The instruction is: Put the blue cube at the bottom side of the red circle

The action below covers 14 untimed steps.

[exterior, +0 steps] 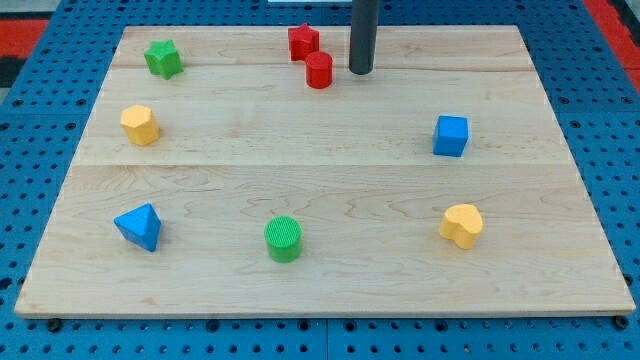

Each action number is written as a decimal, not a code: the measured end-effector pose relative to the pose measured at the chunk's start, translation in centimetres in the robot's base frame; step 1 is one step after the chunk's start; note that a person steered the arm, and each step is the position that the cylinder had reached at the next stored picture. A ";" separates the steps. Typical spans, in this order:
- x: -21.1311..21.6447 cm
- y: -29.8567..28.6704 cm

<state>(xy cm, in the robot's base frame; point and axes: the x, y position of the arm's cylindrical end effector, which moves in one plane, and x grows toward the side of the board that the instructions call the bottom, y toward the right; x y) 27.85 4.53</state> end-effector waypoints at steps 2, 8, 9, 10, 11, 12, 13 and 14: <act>1.0 -4.6; 8.8 17.8; 12.5 15.8; 14.0 10.7; 14.2 5.7; 13.9 0.1; 12.2 0.2; 11.8 1.6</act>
<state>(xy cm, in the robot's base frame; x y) 39.62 6.13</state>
